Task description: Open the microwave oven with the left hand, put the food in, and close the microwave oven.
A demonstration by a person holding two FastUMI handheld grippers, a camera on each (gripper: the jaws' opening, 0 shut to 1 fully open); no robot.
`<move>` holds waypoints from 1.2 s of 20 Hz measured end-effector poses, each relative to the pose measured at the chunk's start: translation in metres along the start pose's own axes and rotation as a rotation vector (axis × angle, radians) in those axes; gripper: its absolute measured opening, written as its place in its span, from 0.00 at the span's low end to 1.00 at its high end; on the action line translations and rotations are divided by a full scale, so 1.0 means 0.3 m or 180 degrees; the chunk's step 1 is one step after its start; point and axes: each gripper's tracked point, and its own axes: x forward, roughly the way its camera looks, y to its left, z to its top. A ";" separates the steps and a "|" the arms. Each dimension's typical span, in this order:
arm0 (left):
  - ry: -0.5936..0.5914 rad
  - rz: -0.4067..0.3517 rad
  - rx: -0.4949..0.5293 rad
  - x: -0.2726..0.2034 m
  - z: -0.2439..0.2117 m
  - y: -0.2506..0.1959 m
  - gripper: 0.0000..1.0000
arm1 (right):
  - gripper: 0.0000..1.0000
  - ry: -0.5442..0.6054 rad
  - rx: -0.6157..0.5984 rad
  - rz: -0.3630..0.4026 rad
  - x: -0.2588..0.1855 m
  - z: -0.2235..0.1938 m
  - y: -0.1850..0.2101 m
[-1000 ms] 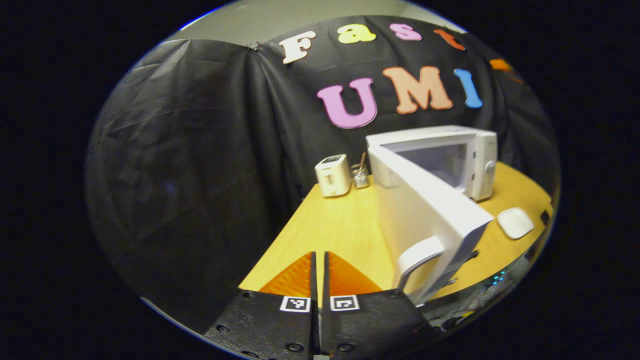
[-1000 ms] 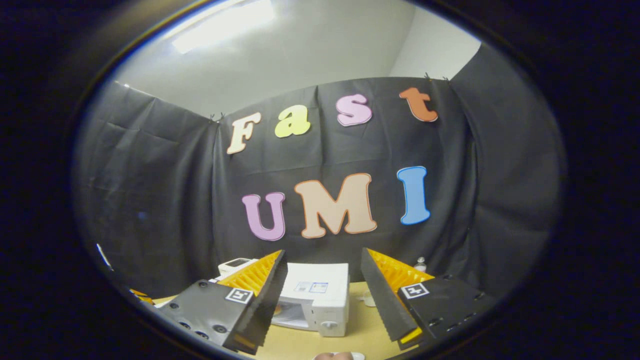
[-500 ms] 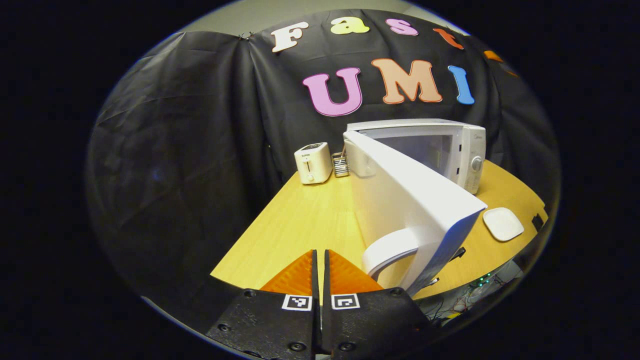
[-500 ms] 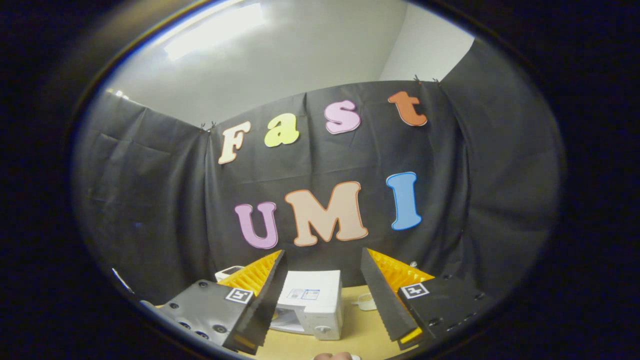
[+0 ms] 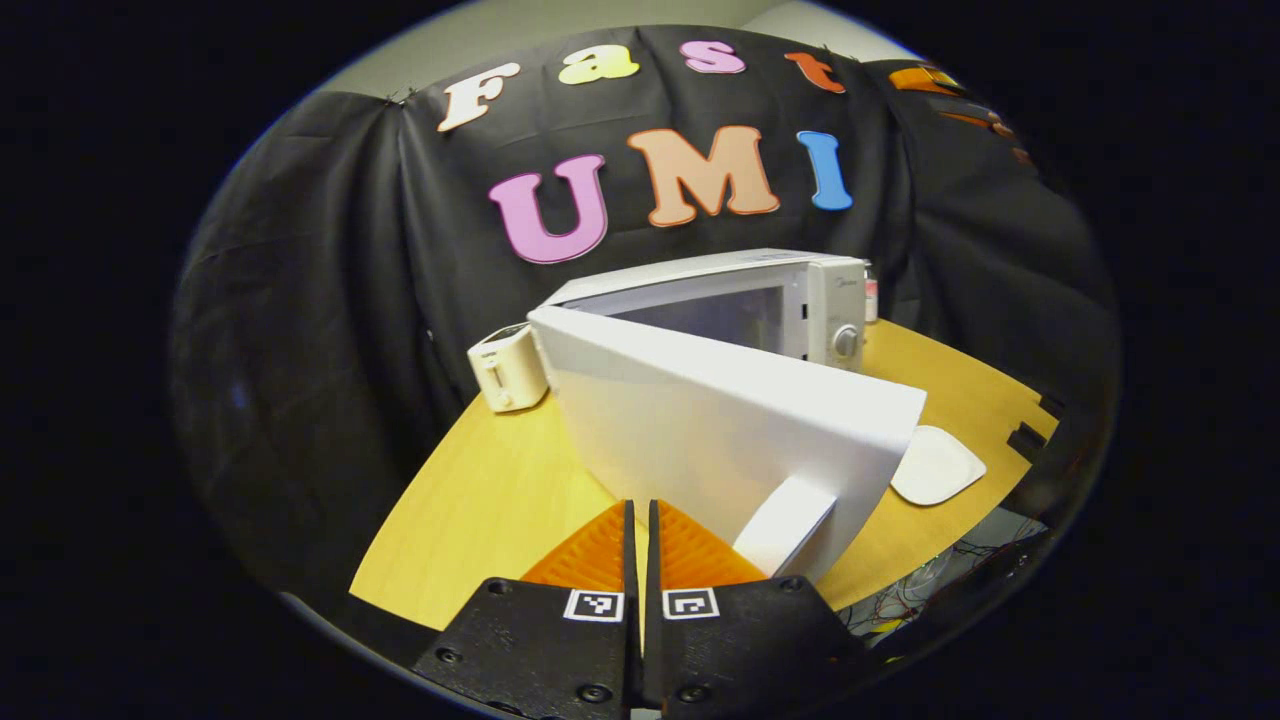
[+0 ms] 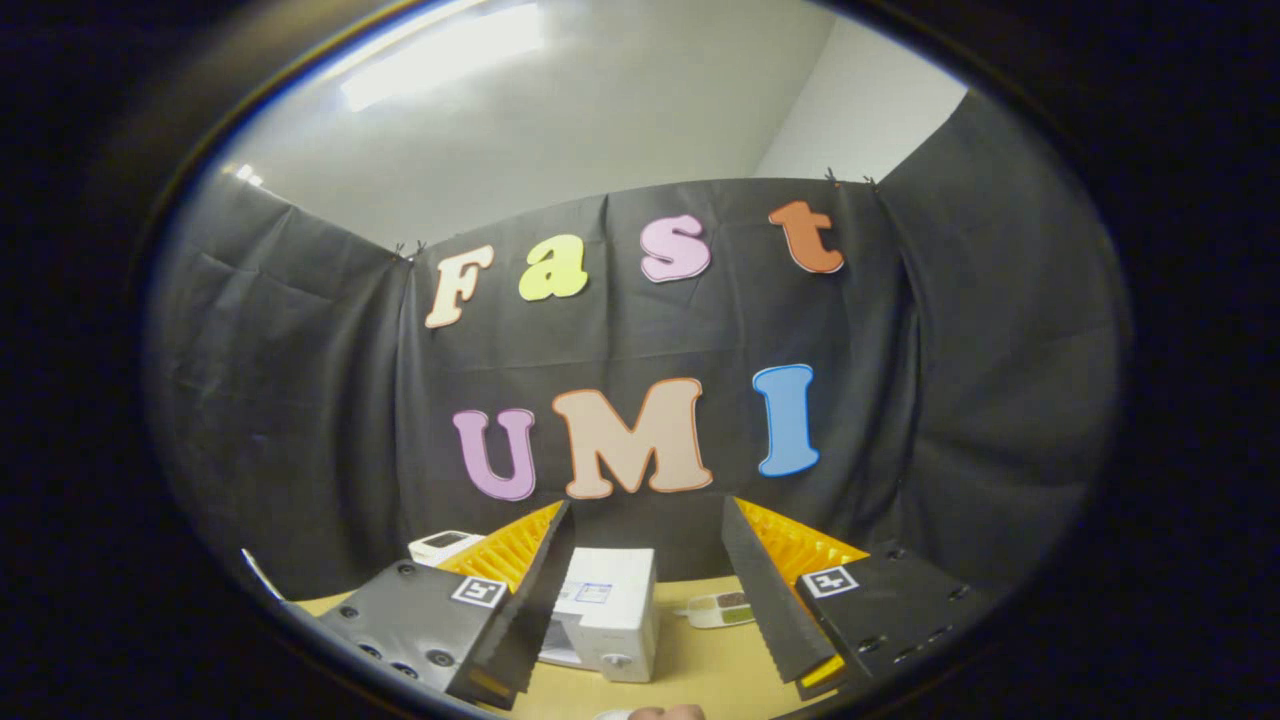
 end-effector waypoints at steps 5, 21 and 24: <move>-0.0072 -0.0283 0.0123 0.120 0.088 -0.159 0.00 | 0.81 0.0052 -0.0250 0.0004 -0.014 -0.010 -0.033; -0.0060 -0.0411 -0.0111 0.514 0.277 -0.421 0.00 | 0.81 0.0054 -0.0206 -0.0127 0.033 0.036 -0.334; 0.0034 -0.0296 -0.0236 0.573 0.274 -0.423 0.00 | 0.80 0.0011 -0.0284 -0.0083 0.036 0.041 -0.367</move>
